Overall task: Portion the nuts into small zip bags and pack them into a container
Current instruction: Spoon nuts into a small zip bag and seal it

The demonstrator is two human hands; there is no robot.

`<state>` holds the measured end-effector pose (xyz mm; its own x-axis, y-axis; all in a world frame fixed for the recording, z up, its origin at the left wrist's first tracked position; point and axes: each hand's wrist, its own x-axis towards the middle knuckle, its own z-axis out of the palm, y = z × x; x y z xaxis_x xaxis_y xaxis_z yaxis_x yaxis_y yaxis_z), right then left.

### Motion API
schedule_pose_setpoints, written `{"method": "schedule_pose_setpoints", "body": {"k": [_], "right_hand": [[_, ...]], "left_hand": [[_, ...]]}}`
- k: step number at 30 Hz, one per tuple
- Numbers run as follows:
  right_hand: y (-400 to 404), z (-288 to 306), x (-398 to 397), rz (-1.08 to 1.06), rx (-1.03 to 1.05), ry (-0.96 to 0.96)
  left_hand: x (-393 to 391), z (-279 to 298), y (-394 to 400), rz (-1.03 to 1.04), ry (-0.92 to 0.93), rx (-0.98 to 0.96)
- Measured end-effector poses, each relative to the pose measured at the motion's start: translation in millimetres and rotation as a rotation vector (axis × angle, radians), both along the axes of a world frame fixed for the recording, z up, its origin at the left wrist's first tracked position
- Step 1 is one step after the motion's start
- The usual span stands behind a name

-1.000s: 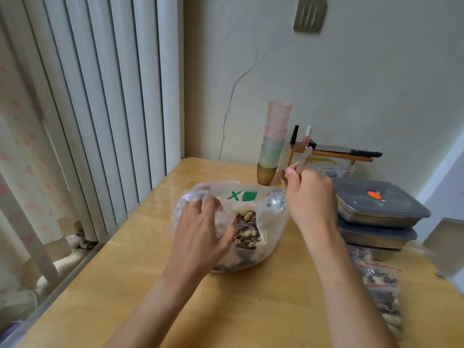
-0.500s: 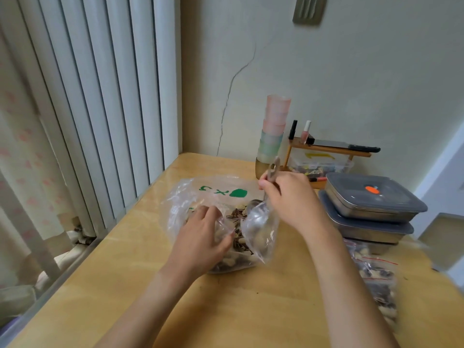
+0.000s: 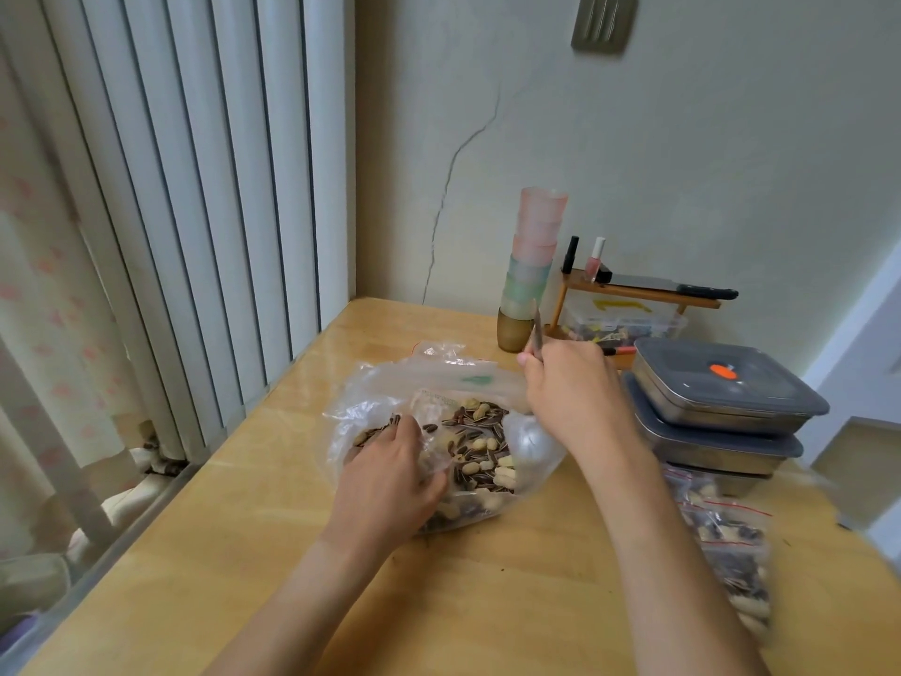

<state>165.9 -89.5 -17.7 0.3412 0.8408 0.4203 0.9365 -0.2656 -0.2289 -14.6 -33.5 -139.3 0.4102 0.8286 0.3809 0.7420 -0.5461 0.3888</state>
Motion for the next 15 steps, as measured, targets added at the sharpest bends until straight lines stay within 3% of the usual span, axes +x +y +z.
{"method": "schedule_pose_setpoints", "body": {"k": [15], "right_hand": [[3.8,-1.0,-4.6,0.068,0.115,0.049]], "left_hand": [[-2.8,-3.3,4.8,0.029,-0.024,-0.032]]}}
